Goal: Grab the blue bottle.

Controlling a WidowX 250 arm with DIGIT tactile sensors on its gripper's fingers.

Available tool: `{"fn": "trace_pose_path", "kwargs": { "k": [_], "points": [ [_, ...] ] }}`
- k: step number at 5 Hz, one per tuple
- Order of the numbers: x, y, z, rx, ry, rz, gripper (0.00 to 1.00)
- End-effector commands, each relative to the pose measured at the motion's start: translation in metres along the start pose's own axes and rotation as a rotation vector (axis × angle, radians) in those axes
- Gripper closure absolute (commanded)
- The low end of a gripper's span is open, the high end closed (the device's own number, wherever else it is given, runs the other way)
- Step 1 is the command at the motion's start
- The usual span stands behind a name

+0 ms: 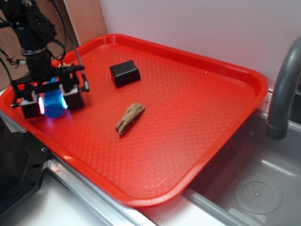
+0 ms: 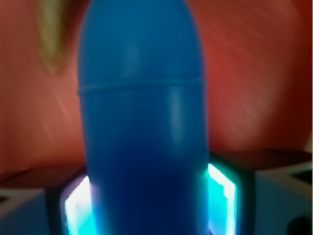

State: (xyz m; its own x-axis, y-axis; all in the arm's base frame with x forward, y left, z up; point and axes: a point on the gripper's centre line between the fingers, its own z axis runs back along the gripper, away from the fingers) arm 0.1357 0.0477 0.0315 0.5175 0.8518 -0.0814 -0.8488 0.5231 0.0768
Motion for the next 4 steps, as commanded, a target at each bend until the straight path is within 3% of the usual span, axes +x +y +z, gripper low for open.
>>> {"fn": "trace_pose_path", "kwargs": {
  "k": [1,2,3,4],
  "points": [
    [-0.013,-0.045,0.109,-0.157,-0.074,-0.501,1.0],
    [-0.023,-0.056,0.159,-0.145,-0.088,-0.663,1.0],
    [-0.031,-0.06,0.193,-0.158,-0.048,-0.741,1.0],
    [-0.038,-0.062,0.185,-0.17,-0.04,-0.779,1.0]
  ]
}}
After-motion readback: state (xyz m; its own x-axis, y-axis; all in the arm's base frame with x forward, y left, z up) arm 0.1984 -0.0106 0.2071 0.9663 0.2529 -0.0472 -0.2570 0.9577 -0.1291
